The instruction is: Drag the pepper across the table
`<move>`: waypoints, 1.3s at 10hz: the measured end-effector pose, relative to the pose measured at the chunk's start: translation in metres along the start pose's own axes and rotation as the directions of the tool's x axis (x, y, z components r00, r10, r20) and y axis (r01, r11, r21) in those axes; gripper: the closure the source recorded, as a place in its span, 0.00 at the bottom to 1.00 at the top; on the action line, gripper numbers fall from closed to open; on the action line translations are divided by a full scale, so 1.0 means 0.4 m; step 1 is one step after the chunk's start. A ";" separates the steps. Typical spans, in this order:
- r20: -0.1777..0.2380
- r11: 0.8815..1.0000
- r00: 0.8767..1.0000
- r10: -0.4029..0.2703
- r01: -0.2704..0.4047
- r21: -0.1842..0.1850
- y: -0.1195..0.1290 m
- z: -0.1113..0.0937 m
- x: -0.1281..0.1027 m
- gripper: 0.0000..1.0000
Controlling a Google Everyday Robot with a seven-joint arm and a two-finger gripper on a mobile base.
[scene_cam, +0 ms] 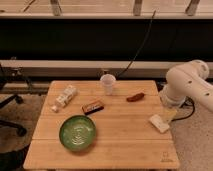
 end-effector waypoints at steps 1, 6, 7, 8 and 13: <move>-0.007 1.000 1.000 -0.004 0.004 0.003 -0.011 0.003 0.002 0.20; -0.040 0.999 0.998 -0.053 0.053 0.010 -0.091 0.022 -0.016 0.20; -0.041 0.997 0.997 -0.072 0.072 0.010 -0.106 0.027 -0.030 0.20; -0.044 0.994 0.994 -0.103 0.104 0.016 -0.139 0.035 -0.050 0.20; -0.051 0.979 0.978 -0.201 0.202 0.017 -0.198 0.060 -0.073 0.20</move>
